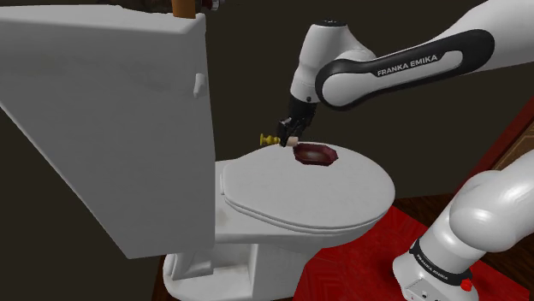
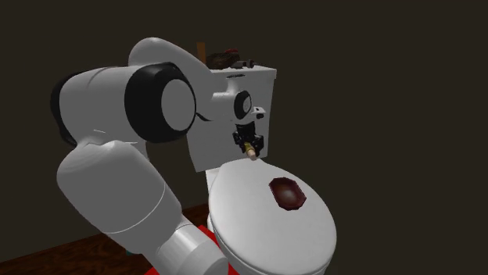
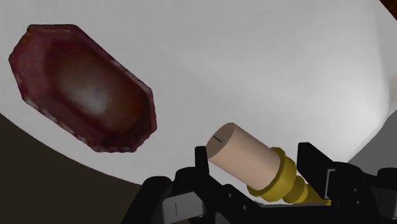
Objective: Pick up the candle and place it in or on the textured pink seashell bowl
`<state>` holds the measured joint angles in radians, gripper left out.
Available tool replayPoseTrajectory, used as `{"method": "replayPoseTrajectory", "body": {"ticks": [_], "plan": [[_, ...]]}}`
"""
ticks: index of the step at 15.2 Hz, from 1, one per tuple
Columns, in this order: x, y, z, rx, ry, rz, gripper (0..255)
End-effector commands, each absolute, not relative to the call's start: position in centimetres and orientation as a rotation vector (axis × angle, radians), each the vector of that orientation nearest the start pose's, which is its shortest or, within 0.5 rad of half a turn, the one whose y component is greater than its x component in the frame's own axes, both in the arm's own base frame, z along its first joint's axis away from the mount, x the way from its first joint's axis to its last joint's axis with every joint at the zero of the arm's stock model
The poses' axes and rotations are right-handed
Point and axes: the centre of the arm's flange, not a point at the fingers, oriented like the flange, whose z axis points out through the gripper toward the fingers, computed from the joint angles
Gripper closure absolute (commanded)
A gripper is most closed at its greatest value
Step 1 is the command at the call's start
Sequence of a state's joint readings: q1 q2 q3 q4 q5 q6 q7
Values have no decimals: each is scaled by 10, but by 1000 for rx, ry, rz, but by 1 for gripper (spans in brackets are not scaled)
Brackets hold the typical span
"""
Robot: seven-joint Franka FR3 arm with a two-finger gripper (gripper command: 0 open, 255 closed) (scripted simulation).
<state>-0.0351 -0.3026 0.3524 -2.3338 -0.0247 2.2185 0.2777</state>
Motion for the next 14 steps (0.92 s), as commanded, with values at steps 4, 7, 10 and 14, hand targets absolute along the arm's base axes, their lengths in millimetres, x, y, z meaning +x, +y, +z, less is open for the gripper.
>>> {"method": "replayPoseTrajectory", "body": {"ticks": [4,7,10,14], "plan": [[445,87,470,-3194,-78,-316,255],[443,48,473,-3194,-78,-316,255],[441,8,475,-3194,-78,-316,255],[439,-44,478,-3194,-78,-316,255]]}}
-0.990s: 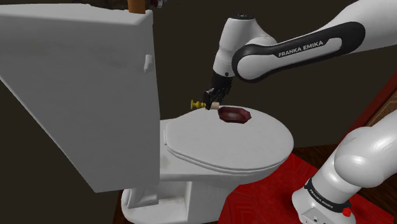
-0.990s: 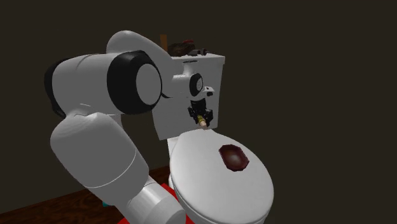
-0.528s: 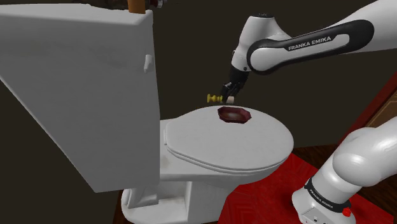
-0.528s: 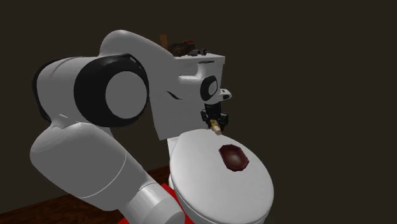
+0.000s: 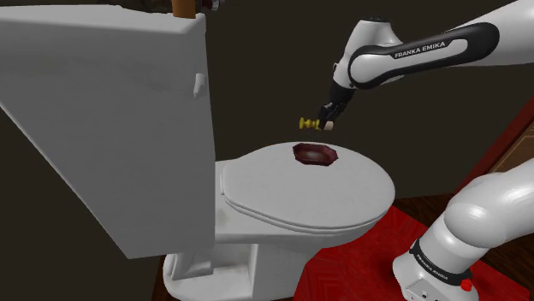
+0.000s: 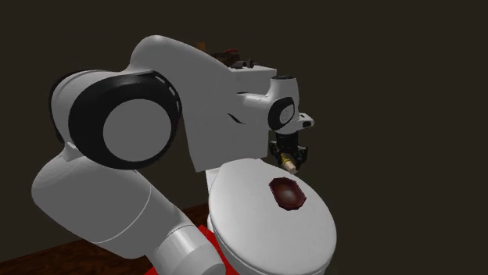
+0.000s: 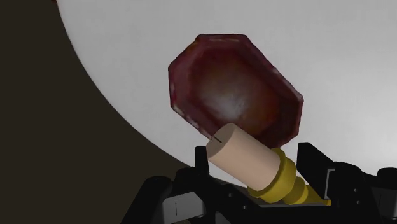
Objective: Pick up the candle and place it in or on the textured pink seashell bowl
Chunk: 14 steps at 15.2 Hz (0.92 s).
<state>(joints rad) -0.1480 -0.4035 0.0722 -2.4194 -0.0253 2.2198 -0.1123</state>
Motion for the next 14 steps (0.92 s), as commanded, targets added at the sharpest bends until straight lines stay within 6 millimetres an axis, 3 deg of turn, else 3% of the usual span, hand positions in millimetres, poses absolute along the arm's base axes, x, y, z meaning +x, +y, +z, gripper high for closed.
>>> {"method": "replayPoseTrajectory", "body": {"ticks": [1,14], "plan": [[438,-60,479,-3194,-78,-316,255],[438,-60,411,-3194,-78,-316,255]]}}
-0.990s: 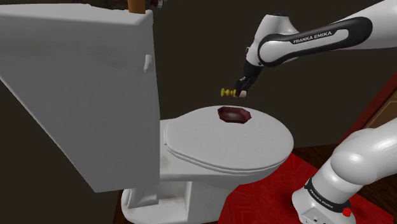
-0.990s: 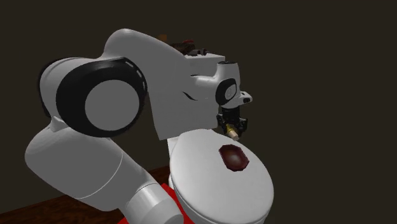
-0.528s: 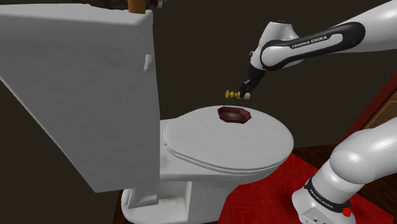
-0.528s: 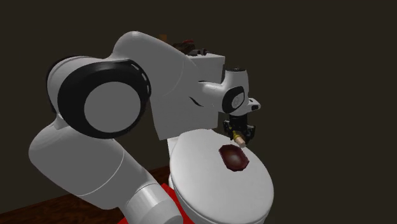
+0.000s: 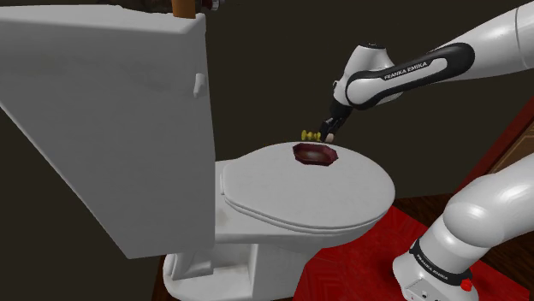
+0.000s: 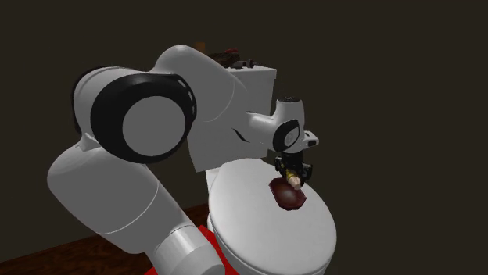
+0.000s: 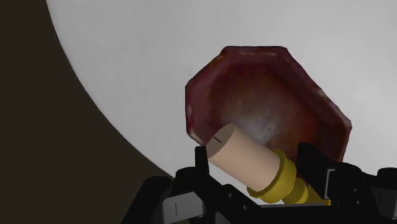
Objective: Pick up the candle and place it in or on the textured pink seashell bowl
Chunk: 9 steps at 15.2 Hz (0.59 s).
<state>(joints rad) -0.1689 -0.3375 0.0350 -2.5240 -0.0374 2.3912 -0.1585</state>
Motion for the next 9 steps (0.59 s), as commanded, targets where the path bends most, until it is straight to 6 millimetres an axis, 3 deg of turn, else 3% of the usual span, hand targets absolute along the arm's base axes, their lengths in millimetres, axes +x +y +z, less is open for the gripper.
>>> {"method": "replayPoseTrajectory", "body": {"ticks": [1,4,9], "plan": [[438,-60,405,-3194,-78,-316,255],[438,-59,392,-3194,-78,-316,255],[438,-60,392,-3194,-78,-316,255]]}}
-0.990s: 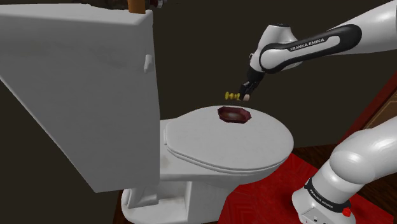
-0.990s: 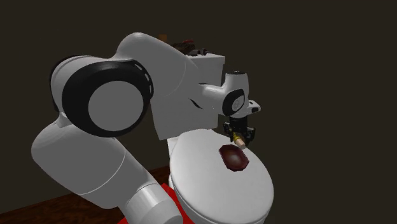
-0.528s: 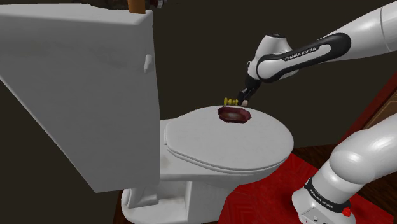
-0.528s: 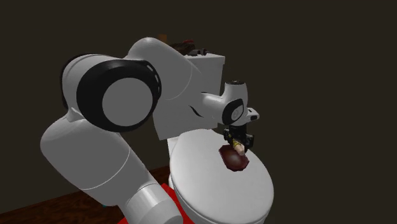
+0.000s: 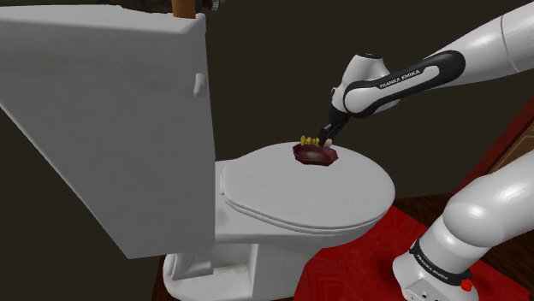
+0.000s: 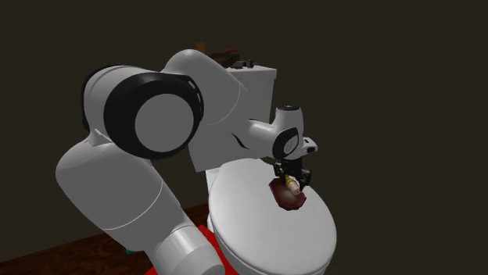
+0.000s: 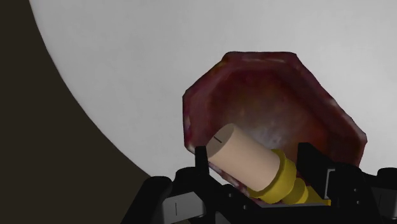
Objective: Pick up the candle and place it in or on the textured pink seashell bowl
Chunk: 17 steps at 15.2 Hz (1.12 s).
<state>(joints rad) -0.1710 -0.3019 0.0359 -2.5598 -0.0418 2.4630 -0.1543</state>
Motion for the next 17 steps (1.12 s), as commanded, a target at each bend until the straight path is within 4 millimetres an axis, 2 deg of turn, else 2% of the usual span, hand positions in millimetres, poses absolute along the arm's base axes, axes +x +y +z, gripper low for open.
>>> {"method": "replayPoseTrajectory", "body": {"ticks": [1,2,3,8,12,17], "plan": [[438,-60,392,-3194,-78,-316,255],[438,-60,392,-3194,-78,-316,255],[438,-60,392,-3194,-78,-316,0],[438,-59,392,-3194,-78,-316,0],[428,-56,441,-3194,-78,-316,0],[428,-56,441,-3194,-78,-316,0]]}}
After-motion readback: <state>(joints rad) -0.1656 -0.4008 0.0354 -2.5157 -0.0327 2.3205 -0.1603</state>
